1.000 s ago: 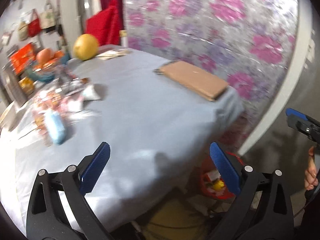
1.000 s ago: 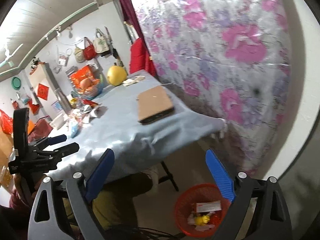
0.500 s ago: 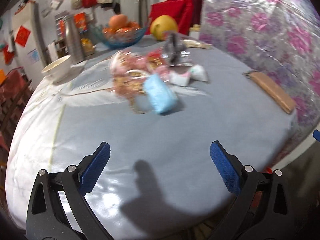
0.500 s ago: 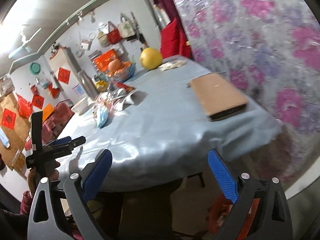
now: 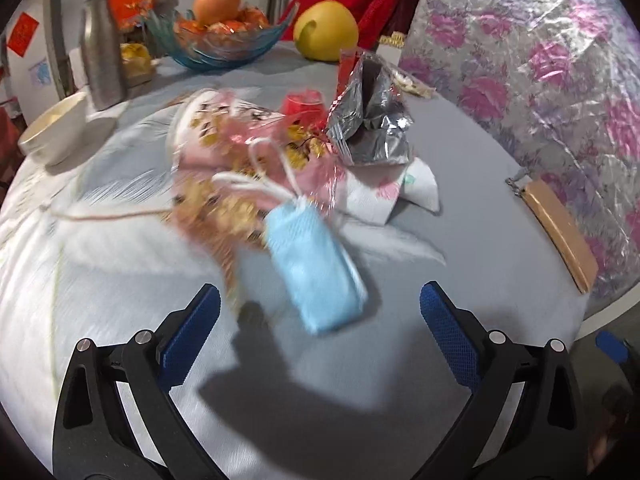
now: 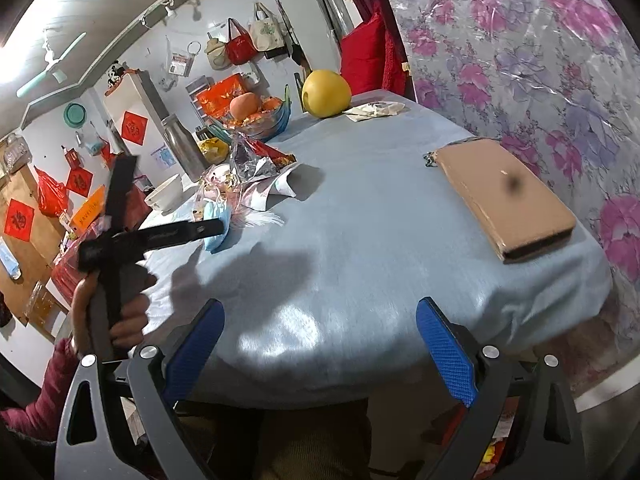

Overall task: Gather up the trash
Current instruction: 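Move both tools back over the remaining trash on the table, then grasp the blue face mask with the left gripper while the right grasps the red chip bag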

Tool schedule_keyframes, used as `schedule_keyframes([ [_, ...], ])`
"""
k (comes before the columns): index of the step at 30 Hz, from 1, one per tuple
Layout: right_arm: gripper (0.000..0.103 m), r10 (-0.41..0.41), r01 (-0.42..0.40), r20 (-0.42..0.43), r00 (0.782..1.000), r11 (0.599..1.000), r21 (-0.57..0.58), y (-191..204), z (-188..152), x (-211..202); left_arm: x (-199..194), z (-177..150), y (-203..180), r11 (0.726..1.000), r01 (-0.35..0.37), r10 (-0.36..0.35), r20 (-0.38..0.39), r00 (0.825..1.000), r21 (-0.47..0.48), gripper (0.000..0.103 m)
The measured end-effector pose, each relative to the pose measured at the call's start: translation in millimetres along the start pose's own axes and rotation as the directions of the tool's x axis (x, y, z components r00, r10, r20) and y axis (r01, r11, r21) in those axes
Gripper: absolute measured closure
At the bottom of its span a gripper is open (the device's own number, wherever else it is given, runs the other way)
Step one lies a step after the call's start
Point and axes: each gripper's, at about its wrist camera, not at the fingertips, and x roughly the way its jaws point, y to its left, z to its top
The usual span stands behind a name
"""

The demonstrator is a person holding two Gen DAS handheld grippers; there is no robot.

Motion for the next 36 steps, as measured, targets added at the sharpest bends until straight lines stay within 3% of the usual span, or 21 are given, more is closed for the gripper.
schedule_keyframes([
  [5, 0.008, -0.005, 0.005, -0.008, 1.000, 1.000, -0.015, 6.1, 7.6, 9.2, 16.5, 12.4, 11.5, 0.990, -0.136, 0.136, -0.018, 0.991, 0.025, 0.007],
  [10, 0.008, 0.011, -0.012, -0.014, 1.000, 0.999, -0.044, 17.6, 25.4, 29.7, 10.4, -1.7, 40.5, 0.975, -0.219, 0.220, -0.004, 0.976, 0.039, 0.007],
  [14, 0.008, 0.038, -0.039, -0.013, 0.999, 0.996, -0.074, 33.3, 46.2, 56.1, 3.8, -6.0, 55.2, 0.989, -0.147, 0.147, 0.001, 0.989, -0.018, 0.007],
  [21, 0.008, 0.048, -0.053, -0.042, 0.998, 0.990, -0.134, 62.2, 82.0, 109.7, -0.2, -4.7, 57.5, 0.990, -0.136, 0.138, 0.031, 0.990, -0.047, 0.007],
  [26, 0.008, 0.063, -0.071, -0.065, 0.996, 0.988, -0.138, 78.6, 107.8, 141.4, 2.6, -2.9, 61.3, 0.995, -0.074, 0.075, 0.021, 0.997, -0.067, 0.007],
  [30, 0.008, 0.050, -0.057, -0.051, 0.997, 0.985, -0.163, 96.3, 129.0, 162.4, -0.2, -1.6, 69.5, 0.993, -0.026, 0.032, 0.046, 0.998, -0.118, 0.007],
  [36, 0.008, 0.049, -0.056, -0.043, 0.998, 0.983, -0.178, 118.7, 153.3, 193.8, -0.2, -0.3, 69.2, 0.993, -0.021, 0.027, 0.047, 0.999, -0.118, 0.007],
])
